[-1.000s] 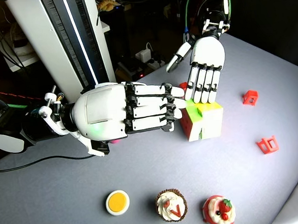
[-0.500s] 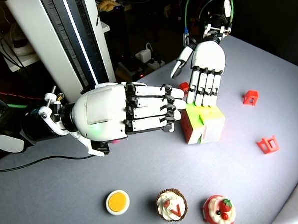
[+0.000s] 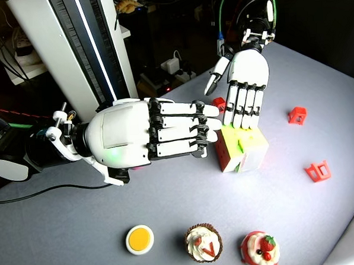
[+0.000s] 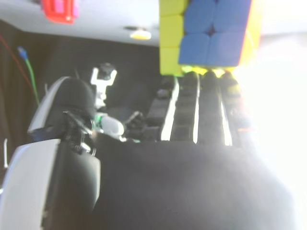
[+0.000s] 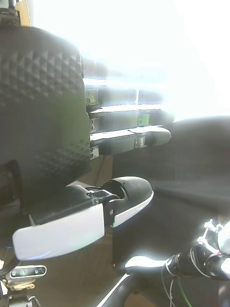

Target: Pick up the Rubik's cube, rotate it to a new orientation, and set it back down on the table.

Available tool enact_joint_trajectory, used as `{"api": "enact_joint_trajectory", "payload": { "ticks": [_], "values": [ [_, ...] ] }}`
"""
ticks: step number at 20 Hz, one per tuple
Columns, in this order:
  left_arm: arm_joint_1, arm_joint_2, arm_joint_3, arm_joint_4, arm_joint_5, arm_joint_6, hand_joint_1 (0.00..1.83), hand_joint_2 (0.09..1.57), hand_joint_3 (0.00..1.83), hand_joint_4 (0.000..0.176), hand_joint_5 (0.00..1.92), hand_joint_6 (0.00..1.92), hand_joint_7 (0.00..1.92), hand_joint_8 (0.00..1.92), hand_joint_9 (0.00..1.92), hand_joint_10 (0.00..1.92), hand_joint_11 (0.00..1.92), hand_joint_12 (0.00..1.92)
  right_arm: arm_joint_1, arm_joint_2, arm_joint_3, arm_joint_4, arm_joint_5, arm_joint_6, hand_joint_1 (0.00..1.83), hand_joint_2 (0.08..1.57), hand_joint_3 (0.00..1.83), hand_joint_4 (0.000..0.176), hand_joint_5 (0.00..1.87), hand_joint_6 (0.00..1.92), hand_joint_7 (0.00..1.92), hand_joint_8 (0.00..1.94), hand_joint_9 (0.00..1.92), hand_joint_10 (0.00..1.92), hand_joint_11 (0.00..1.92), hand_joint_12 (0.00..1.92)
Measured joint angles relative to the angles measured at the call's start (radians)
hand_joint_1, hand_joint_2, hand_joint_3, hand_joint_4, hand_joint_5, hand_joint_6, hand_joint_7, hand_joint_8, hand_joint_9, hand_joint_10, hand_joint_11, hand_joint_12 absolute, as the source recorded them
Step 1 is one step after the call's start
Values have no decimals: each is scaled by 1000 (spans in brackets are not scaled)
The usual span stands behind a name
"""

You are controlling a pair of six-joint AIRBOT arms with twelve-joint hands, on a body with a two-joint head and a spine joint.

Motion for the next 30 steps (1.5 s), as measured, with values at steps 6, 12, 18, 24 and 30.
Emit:
{"api": "enact_joint_trajectory", "payload": {
  "ticks": [6,12,18,24,30],
  "values": [
    [0,55,-32,-121,-91,126,0,1305,4,56,0,0,0,0,0,0,0,0,0,11,0,4,8,0,147,1415,0,0,251,64,254,0,31,651,0,1171],
    [18,91,-55,-320,-224,285,0,1137,0,67,0,0,0,0,0,0,0,0,0,29,-11,35,25,0,0,1412,1,0,45,7,18,6,8,78,0,6],
    [75,91,-53,-532,-361,370,53,1185,5,104,0,0,0,0,0,0,0,0,-13,58,-29,80,58,0,2,1437,10,0,0,0,0,0,0,0,0,0],
    [112,69,-42,-678,-531,395,50,1159,0,168,0,0,0,0,0,0,0,0,-39,105,-61,148,131,0,0,1414,0,0,0,0,0,0,0,0,0,0],
    [169,66,-44,-780,-669,396,0,1196,7,140,0,0,0,0,0,0,0,0,-70,127,-79,212,217,0,0,1393,0,0,8,4,0,0,5,2,0,0]
  ]
}}
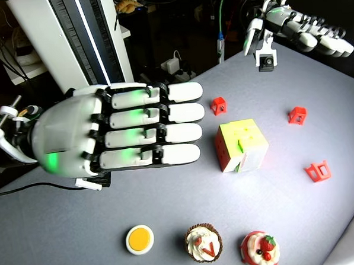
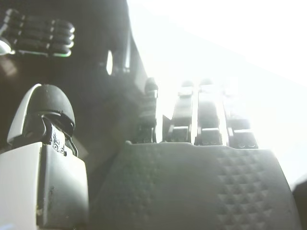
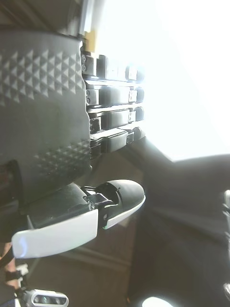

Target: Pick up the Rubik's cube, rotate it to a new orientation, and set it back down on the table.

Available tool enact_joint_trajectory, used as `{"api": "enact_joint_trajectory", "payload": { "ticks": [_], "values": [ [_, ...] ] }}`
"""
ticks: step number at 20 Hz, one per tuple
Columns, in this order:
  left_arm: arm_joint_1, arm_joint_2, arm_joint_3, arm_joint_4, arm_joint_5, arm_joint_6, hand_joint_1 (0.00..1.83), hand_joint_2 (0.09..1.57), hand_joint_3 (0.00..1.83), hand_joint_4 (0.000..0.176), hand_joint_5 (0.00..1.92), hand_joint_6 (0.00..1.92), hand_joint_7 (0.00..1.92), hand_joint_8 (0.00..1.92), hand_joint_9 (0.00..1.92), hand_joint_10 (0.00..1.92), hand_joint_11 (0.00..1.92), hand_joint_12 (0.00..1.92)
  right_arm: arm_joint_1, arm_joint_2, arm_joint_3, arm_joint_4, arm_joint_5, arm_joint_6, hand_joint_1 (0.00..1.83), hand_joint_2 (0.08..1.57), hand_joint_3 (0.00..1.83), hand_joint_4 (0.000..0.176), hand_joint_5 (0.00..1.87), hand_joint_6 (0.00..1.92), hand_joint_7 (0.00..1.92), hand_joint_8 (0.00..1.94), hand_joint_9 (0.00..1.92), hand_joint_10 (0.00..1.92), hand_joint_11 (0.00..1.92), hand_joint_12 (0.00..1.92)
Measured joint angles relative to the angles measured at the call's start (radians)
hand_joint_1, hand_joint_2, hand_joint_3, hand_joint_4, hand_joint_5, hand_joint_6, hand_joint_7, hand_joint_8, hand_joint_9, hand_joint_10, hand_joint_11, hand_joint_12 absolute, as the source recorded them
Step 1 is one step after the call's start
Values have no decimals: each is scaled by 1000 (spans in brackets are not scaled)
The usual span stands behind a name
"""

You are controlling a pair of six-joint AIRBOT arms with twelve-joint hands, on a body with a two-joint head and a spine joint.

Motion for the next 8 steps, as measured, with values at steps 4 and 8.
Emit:
{"api": "enact_joint_trajectory", "payload": {
  "ticks": [4,8],
  "values": [
    [93,4,-40,-79,-154,0,28,1122,0,142,0,0,0,0,0,0,0,0,-5,11,-9,19,55,1,70,1347,0,0,0,0,0,0,0,0,0,0],
    [137,44,-70,-158,-270,16,11,1168,7,67,0,0,0,0,0,0,0,0,-5,38,-34,31,109,0,33,1369,0,0,0,0,0,0,0,0,0,0]
  ]
}}
